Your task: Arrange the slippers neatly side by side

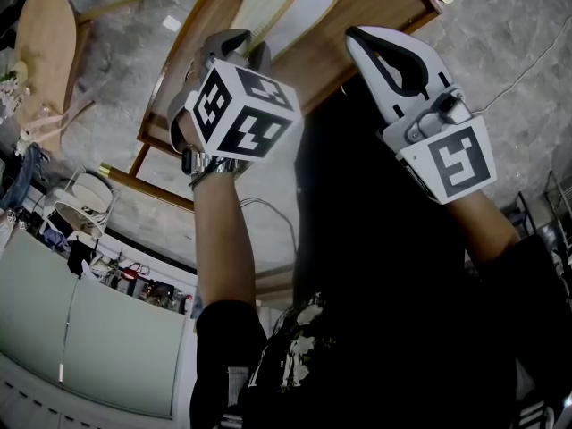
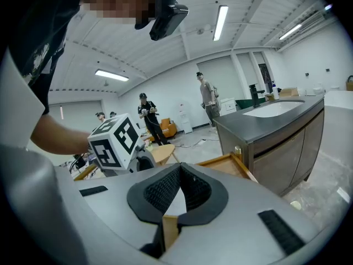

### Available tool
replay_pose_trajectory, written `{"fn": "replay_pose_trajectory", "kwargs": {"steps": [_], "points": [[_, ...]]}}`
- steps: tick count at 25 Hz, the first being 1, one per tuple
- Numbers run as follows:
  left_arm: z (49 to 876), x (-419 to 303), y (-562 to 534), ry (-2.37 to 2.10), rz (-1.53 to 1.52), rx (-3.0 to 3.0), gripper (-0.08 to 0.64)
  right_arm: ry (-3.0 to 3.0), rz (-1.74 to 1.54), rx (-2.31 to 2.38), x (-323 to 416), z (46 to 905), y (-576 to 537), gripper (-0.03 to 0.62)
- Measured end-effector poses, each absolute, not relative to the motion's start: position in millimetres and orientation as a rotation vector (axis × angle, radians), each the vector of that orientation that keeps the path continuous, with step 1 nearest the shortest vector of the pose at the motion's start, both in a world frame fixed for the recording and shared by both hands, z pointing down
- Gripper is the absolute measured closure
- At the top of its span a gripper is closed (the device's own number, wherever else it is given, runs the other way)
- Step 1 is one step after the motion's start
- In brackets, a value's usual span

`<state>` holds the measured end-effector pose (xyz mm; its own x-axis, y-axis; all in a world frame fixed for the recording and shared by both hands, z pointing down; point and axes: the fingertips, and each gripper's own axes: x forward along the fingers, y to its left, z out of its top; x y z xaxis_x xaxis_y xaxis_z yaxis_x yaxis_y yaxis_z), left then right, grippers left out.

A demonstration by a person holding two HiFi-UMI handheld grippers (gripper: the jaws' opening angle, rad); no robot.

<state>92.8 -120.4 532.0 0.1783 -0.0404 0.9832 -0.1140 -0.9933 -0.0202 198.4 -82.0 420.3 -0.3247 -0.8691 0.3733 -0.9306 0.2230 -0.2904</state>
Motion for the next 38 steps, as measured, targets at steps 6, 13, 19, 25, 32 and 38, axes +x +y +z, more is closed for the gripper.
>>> {"fn": "replay_pose_trajectory", "kwargs": {"steps": [6, 13, 19, 25, 32, 38], "points": [[526.0, 95.6, -120.4, -0.161, 1.92, 2.338, 0.481, -2.361, 0.705, 1.748, 201.0, 417.7, -82.4, 0.595], [512.2, 92.1, -121.3, -0.219, 1.816, 2.286, 0.522, -2.406, 0.657, 1.726, 196.2, 405.8, -86.6, 0.595], [496.8, 83.2, -127.8, -0.366, 1.762, 2.262, 0.525, -2.436, 0.614, 1.68, 195.2, 396.2, -87.3, 0.595], [469.2, 79.4, -136.6, -0.521, 1.694, 2.32, 0.526, -2.495, 0.579, 1.633, 191.0, 386.0, -94.1, 0.595], [440.7, 49.8, -134.8, -0.764, 1.314, 2.243, 0.527, -2.536, 0.558, 1.547, 178.4, 384.5, -99.3, 0.595], [438.5, 5.0, -113.6, -0.905, 0.838, 2.025, 0.528, -2.549, 0.512, 1.488, 173.4, 375.2, -102.9, 0.595]]}}
